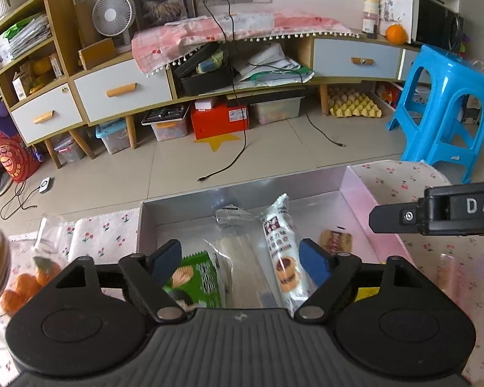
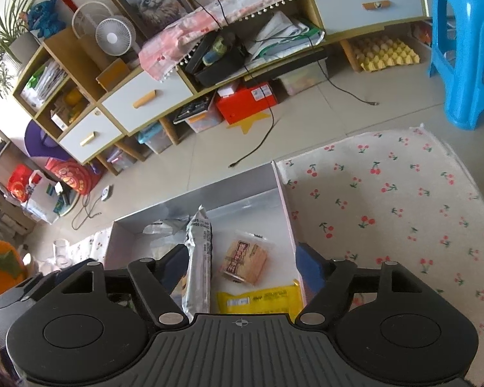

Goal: Organize snacks
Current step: 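Open both tools to release the packets into the pink box, then move both tools back over the snacks on the tablecloth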

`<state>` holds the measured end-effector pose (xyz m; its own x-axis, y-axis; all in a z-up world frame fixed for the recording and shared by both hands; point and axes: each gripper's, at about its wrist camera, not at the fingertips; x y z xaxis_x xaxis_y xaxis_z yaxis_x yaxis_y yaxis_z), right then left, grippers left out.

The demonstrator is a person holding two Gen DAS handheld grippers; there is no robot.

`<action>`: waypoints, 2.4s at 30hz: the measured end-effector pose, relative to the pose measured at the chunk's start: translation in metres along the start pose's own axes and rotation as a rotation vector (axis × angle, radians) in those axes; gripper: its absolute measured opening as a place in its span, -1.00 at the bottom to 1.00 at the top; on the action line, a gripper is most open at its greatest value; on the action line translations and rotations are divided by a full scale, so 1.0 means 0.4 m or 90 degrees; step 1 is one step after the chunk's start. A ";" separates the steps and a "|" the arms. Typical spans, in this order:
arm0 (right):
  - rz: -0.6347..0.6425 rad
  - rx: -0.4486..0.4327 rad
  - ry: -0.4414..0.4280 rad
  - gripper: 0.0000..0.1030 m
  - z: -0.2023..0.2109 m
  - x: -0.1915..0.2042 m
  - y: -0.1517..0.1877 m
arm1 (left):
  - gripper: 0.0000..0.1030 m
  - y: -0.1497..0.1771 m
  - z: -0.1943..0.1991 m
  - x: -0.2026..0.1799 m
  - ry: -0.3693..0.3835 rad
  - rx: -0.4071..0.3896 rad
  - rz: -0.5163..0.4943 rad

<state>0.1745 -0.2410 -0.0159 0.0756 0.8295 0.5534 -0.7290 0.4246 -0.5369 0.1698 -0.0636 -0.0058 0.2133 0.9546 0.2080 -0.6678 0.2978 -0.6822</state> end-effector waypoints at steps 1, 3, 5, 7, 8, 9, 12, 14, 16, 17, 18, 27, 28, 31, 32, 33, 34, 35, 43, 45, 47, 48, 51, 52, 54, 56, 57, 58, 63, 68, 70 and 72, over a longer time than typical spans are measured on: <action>-0.001 0.002 0.002 0.45 0.008 0.002 0.002 | 0.62 0.004 0.011 0.000 0.000 0.000 0.001; -0.004 0.004 0.007 0.45 0.025 0.004 0.006 | 0.68 0.011 0.032 -0.001 -0.002 0.004 0.002; -0.005 0.009 0.011 0.46 0.043 0.007 0.012 | 0.77 0.022 0.054 0.001 -0.004 0.009 0.001; -0.003 0.017 0.021 0.54 0.061 0.013 0.024 | 0.82 0.035 0.076 0.003 -0.007 0.016 0.002; 0.001 0.021 0.026 0.57 0.069 0.016 0.030 | 0.86 0.039 0.085 0.006 -0.008 0.019 0.003; 0.005 0.025 0.030 0.57 0.078 0.021 0.037 | 0.87 0.045 0.094 0.008 -0.009 0.023 0.004; 0.020 0.042 0.038 0.59 0.104 0.037 0.063 | 0.92 0.066 0.118 0.015 -0.006 0.038 0.011; 0.026 0.053 0.041 0.66 0.121 0.048 0.083 | 0.93 0.080 0.133 0.019 -0.005 0.050 0.014; 0.031 0.061 0.044 0.67 0.136 0.059 0.102 | 0.95 0.098 0.148 0.023 -0.003 0.058 0.016; 0.034 0.066 0.044 0.67 0.142 0.063 0.112 | 0.97 0.107 0.156 0.025 -0.003 0.060 0.016; 0.038 0.071 0.044 0.69 0.148 0.069 0.122 | 0.97 0.115 0.162 0.026 -0.003 0.063 0.014; 0.062 0.097 0.060 0.75 0.183 0.079 0.209 | 0.99 0.194 0.187 0.063 0.009 0.099 0.049; 0.063 0.097 0.061 0.75 0.183 0.075 0.219 | 0.99 0.204 0.184 0.066 0.012 0.105 0.053; 0.065 0.102 0.064 0.75 0.176 0.062 0.245 | 0.99 0.240 0.175 0.071 0.018 0.113 0.059; 0.067 0.109 0.070 0.75 0.169 0.061 0.251 | 0.99 0.254 0.171 0.071 0.018 0.117 0.056; 0.068 0.119 0.077 0.75 0.162 0.061 0.255 | 0.99 0.264 0.162 0.071 0.018 0.127 0.049; 0.068 0.126 0.084 0.75 0.156 0.060 0.260 | 0.97 0.276 0.159 0.071 0.018 0.139 0.044; 0.066 0.129 0.086 0.75 0.152 0.060 0.264 | 0.95 0.284 0.152 0.073 0.023 0.151 0.044; 0.036 0.160 0.065 0.75 0.124 0.062 0.287 | 0.65 0.316 0.118 0.065 0.081 0.211 0.063; 0.026 0.170 0.057 0.75 0.114 0.060 0.293 | 0.53 0.320 0.113 0.058 0.087 0.220 0.056; 0.018 0.181 0.050 0.75 0.100 0.060 0.299 | 0.40 0.326 0.112 0.053 0.095 0.222 0.054; 0.013 0.185 0.048 0.75 0.093 0.059 0.301 | 0.37 0.328 0.113 0.050 0.098 0.222 0.053; 0.005 0.194 0.046 0.75 0.073 0.055 0.307 | 0.22 0.329 0.119 0.043 0.103 0.221 0.040; 0.004 0.196 0.048 0.75 0.067 0.054 0.307 | 0.19 0.332 0.122 0.040 0.102 0.218 0.033; 0.004 0.199 0.053 0.73 0.057 0.051 0.309 | 0.14 0.336 0.130 0.032 0.100 0.212 0.014; 0.005 0.201 0.057 0.72 0.049 0.048 0.310 | 0.08 0.340 0.137 0.023 0.098 0.207 -0.003; 0.005 0.202 0.059 0.72 0.046 0.046 0.311 | 0.05 0.342 0.139 0.021 0.098 0.207 -0.007; 0.007 0.202 0.062 0.72 0.042 0.046 0.312 | 0.01 0.345 0.142 0.018 0.099 0.207 -0.011; 0.025 0.204 0.081 0.56 0.024 0.048 0.318 | -0.03 0.345 0.147 0.015 0.094 0.199 -0.028; 0.048 0.204 0.098 0.30 0.010 0.053 0.325 | -0.10 0.348 0.149 0.001 0.093 0.194 -0.048; 0.064 0.199 0.107 0.15 0.010 0.059 0.326 | -0.12 0.350 0.153 -0.002 0.090 0.189 -0.058; 0.074 0.195 0.109 -0.03 0.010 0.061 0.328 | -0.13 0.354 0.158 -0.004 0.088 0.186 -0.065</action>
<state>0.0779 -0.1667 -0.0703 0.0747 0.9254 0.3715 -0.9075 0.2175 -0.3594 0.0299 -0.0225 -0.0585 0.3713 0.9155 0.1549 -0.8095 0.4009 -0.4290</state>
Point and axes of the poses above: each gripper's, at about its wrist camera, not at the fingertips, and z roughly against the way its jaws point, x to its left, y to its underside, and after that the axes turned 10 degrees about -y, right-handed
